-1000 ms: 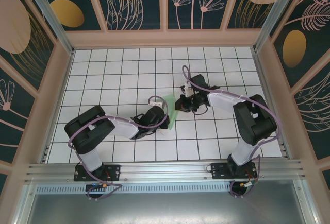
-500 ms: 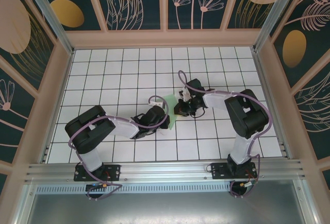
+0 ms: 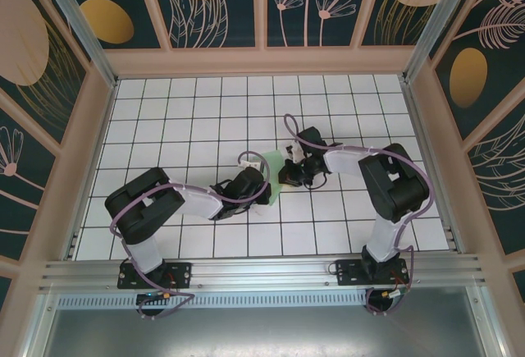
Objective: Fold a paper plane with a square sheet of paper (pick it up from the middle)
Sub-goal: Third fold the triangle at the center of the table.
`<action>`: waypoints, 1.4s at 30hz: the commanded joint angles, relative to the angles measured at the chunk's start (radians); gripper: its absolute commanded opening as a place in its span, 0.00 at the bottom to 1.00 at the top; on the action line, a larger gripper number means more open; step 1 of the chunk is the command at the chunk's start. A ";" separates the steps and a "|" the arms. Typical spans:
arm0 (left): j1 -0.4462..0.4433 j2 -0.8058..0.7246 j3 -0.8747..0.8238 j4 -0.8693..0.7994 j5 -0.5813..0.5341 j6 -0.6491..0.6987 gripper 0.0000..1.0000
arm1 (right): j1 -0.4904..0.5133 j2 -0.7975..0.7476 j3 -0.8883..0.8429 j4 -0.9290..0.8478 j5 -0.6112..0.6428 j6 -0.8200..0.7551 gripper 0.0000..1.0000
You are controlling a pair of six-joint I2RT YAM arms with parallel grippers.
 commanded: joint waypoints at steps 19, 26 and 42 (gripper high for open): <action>0.006 0.046 -0.008 -0.125 0.023 0.018 0.11 | -0.072 0.058 -0.040 0.060 0.051 -0.006 0.09; 0.006 0.044 -0.009 -0.130 0.024 0.017 0.11 | -0.084 -0.029 -0.038 0.068 -0.009 0.012 0.09; 0.007 0.047 0.002 -0.138 0.027 0.022 0.11 | -0.105 0.048 -0.050 0.083 0.030 0.021 0.08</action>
